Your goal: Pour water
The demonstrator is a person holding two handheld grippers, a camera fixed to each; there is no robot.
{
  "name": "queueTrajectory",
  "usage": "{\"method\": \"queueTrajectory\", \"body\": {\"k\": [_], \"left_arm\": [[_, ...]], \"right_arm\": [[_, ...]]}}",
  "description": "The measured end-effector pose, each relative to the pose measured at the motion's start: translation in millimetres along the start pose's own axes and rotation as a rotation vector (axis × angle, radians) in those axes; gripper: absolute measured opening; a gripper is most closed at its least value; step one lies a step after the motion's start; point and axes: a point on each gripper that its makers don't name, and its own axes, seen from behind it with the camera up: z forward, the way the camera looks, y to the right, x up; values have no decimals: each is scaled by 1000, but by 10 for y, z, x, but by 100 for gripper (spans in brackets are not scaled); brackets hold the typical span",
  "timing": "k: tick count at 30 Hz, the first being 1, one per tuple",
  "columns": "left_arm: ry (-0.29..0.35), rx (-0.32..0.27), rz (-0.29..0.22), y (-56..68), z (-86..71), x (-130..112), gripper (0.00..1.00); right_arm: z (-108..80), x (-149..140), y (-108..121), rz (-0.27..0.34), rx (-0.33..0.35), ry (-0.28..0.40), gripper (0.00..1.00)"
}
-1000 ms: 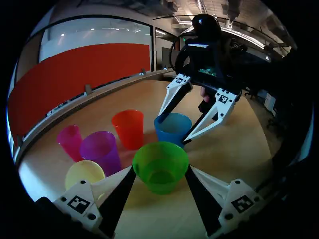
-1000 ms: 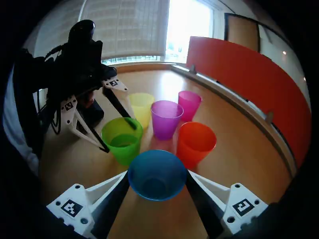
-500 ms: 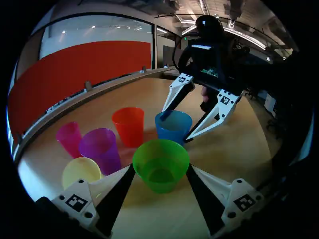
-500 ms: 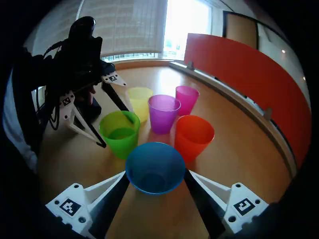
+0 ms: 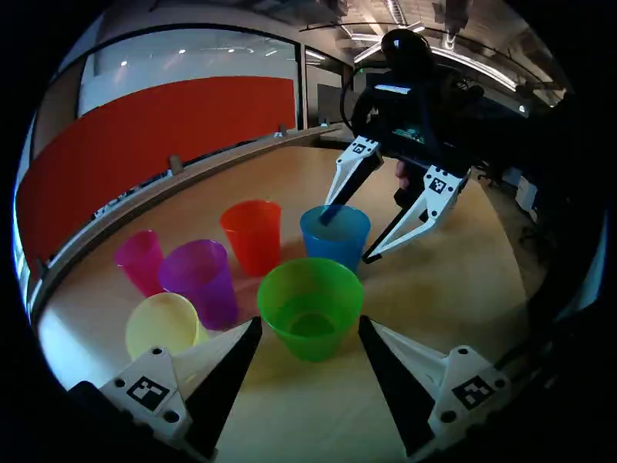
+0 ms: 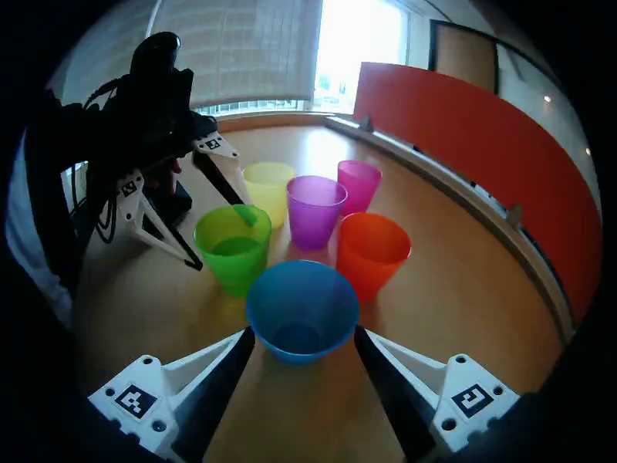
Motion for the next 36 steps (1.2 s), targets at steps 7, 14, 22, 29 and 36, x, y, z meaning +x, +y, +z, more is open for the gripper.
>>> {"method": "queueTrajectory", "body": {"k": [7, 14, 22, 29, 36], "left_arm": [[-9, 11, 5, 25, -94, -64, 93], [-9, 31, 6, -2, -212, -77, 93], [1, 65, -15, -68, -374, -78, 93], [20, 107, -43, -155, -552, -52, 93], [48, 177, -70, -329, -802, -22, 93]], "right_arm": [[-63, -44, -11, 9, -10, 0, 100], [-135, -97, -52, 15, -19, -4, 100], [-255, -186, -108, 36, -43, -4, 100], [-409, -269, -115, 83, -86, 2, 100], [-533, -351, -98, 154, -147, 7, 100]]}}
